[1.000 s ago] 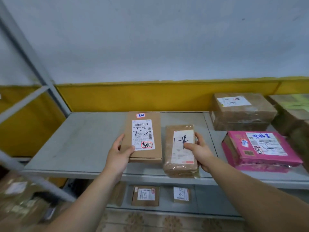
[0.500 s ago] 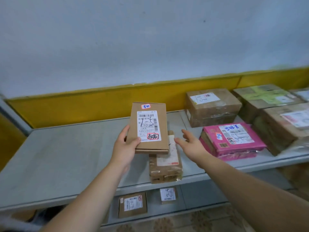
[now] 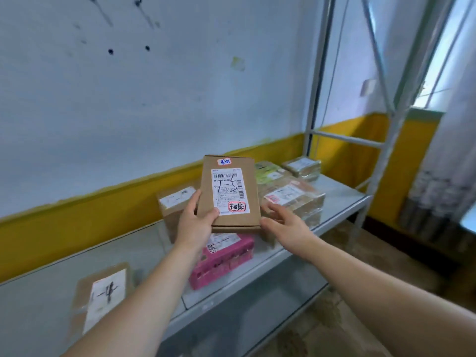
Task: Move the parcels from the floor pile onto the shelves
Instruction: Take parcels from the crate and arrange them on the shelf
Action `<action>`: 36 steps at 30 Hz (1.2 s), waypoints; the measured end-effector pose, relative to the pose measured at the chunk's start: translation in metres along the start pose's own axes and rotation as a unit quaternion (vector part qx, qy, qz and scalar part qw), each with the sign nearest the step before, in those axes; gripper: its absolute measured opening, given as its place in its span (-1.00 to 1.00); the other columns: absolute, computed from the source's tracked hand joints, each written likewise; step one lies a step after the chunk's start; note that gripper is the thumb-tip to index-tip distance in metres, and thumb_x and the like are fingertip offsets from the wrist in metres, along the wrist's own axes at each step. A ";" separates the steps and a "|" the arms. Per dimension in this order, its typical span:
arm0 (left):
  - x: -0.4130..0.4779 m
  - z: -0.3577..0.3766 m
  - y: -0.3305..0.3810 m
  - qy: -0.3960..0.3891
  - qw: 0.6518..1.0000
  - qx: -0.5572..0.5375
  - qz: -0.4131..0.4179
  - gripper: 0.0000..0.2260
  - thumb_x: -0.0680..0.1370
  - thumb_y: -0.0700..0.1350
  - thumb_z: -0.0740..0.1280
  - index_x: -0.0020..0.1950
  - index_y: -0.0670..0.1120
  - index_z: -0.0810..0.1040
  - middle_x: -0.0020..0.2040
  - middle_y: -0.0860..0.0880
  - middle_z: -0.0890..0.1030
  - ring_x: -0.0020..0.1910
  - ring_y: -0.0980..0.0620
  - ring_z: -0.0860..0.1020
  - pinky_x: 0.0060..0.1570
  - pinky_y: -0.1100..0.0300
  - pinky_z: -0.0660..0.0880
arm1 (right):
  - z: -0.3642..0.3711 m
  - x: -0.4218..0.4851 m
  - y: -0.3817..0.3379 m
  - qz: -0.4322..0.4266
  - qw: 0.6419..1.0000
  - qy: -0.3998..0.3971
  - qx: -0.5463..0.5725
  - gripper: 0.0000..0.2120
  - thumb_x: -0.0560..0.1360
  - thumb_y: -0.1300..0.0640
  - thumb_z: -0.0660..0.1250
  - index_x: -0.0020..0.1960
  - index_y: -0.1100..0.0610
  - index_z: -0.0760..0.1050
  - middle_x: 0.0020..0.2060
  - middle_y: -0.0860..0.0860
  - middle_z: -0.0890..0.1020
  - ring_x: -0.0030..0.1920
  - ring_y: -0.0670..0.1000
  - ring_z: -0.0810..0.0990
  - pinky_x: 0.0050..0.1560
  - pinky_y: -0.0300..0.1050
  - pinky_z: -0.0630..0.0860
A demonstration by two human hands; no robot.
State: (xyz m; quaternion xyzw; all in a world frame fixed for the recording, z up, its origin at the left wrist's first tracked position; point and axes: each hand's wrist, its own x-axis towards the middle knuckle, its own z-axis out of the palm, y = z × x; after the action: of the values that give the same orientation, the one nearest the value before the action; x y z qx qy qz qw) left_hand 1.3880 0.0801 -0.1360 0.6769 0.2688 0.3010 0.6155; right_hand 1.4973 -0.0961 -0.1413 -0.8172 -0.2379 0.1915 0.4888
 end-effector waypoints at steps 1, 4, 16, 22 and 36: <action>0.000 0.029 0.004 -0.008 1.000 0.004 0.005 -0.41 0.53 -0.26 0.37 0.49 0.10 0.30 0.31 0.01 0.52 0.18 0.00 0.54 0.19 -0.01 0.52 | -0.027 0.000 0.010 0.007 1.000 0.010 -0.006 -0.40 0.53 -0.11 0.36 0.52 -0.07 0.27 0.40 -0.01 0.46 0.33 0.00 0.48 0.34 -0.08 0.40; -0.002 0.114 0.014 -0.028 0.999 -0.006 0.022 -0.41 0.51 -0.26 0.38 0.49 0.07 0.32 0.31 -0.01 0.52 0.20 -0.02 0.53 0.26 -0.02 0.47 | -0.104 0.000 0.041 0.025 0.998 0.041 -0.039 -0.36 0.52 -0.15 0.35 0.54 -0.08 0.23 0.42 -0.01 0.43 0.35 0.02 0.46 0.37 -0.03 0.39; 0.047 0.322 0.012 -0.132 0.991 0.007 0.007 -0.45 0.56 -0.22 0.35 0.49 0.09 0.28 0.30 0.02 0.47 0.22 -0.06 0.50 0.20 -0.10 0.51 | -0.269 0.054 0.129 0.080 0.991 0.091 -0.057 -0.34 0.53 -0.20 0.33 0.55 -0.11 0.18 0.43 -0.02 0.41 0.34 0.03 0.46 0.19 -0.11 0.50; 0.124 0.381 -0.001 -0.123 0.991 0.043 0.018 -0.48 0.57 -0.20 0.35 0.49 0.04 0.29 0.25 0.06 0.42 0.22 0.02 0.45 -0.06 0.30 0.46 | -0.296 0.148 0.153 0.087 0.991 0.084 -0.052 -0.33 0.52 -0.20 0.35 0.55 -0.12 0.18 0.44 -0.05 0.40 0.38 0.03 0.43 0.33 -0.01 0.45; 0.232 0.423 -0.030 -0.162 0.965 0.199 -0.058 -0.42 0.50 -0.24 0.41 0.46 0.08 0.35 0.28 0.01 0.48 0.14 0.00 0.50 -0.02 0.26 0.43 | -0.330 0.294 0.241 0.137 0.974 -0.039 -0.177 -0.33 0.53 -0.22 0.31 0.55 -0.11 0.15 0.52 -0.02 0.28 0.44 0.08 0.37 0.30 -0.03 0.46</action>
State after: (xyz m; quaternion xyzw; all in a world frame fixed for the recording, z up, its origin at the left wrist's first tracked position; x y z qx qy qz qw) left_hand 1.8573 -0.0302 -0.1741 0.8087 0.2592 0.0914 0.5202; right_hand 1.9654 -0.2586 -0.2312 -0.9074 -0.1723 0.2434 0.2961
